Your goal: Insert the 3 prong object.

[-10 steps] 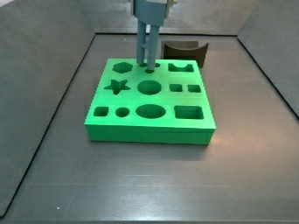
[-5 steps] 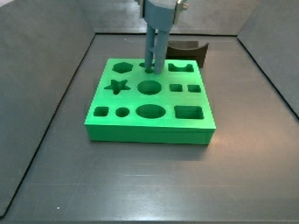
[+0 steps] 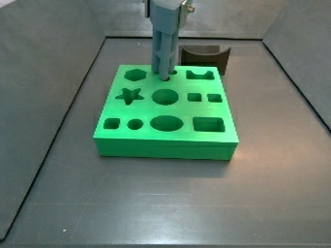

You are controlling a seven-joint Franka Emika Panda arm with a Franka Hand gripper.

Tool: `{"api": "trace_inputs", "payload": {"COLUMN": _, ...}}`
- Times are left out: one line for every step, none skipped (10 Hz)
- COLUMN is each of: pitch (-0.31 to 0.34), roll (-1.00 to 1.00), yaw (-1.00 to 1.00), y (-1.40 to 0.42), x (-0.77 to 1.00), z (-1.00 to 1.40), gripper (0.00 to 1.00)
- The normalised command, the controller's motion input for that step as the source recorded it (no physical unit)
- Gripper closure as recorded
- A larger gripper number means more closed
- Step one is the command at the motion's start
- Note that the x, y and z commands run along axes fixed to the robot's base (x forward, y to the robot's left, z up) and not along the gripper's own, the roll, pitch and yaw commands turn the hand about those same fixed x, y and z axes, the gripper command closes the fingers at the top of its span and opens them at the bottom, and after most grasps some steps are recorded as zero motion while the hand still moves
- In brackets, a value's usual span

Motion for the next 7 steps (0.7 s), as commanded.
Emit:
{"api": "trace_inputs", "payload": {"pitch": -0.097, "roll": -0.27, "yaw": -0.36, "y": 0.0, "x": 0.45, "z": -0.48, "gripper": 1.0}}
{"api": "trace_inputs", "payload": {"pitch": -0.086, "roll": -0.31, "yaw": -0.44, "y": 0.0, "x": 0.33, "z": -0.43, "gripper": 1.0}}
{"api": "trace_inputs", "payload": {"pitch": -0.036, "roll": -0.31, "yaw": -0.44, "y": 0.08, "x": 0.27, "z": -0.42, "gripper": 1.0}}
{"api": "trace_inputs", "payload": {"pitch": 0.0, "roll": -0.31, "yaw": -0.35, "y": 0.17, "x": 0.26, "z": -0.45, "gripper": 1.0}}
{"api": "trace_inputs", "payload": {"pitch": 0.0, "roll": -0.37, "yaw": -0.29, "y": 0.24, "x": 0.3, "z": -0.35, "gripper": 1.0}}
{"api": "trace_inputs", "payload": {"pitch": -0.007, "roll": -0.38, "yaw": -0.29, "y": 0.27, "x": 0.26, "z": -0.32, "gripper": 1.0}}
{"api": "trace_inputs", "payload": {"pitch": -0.056, "roll": 0.0, "yaw": 0.0, "y": 0.0, "x": -0.05, "z": 0.0, "gripper": 1.0}}
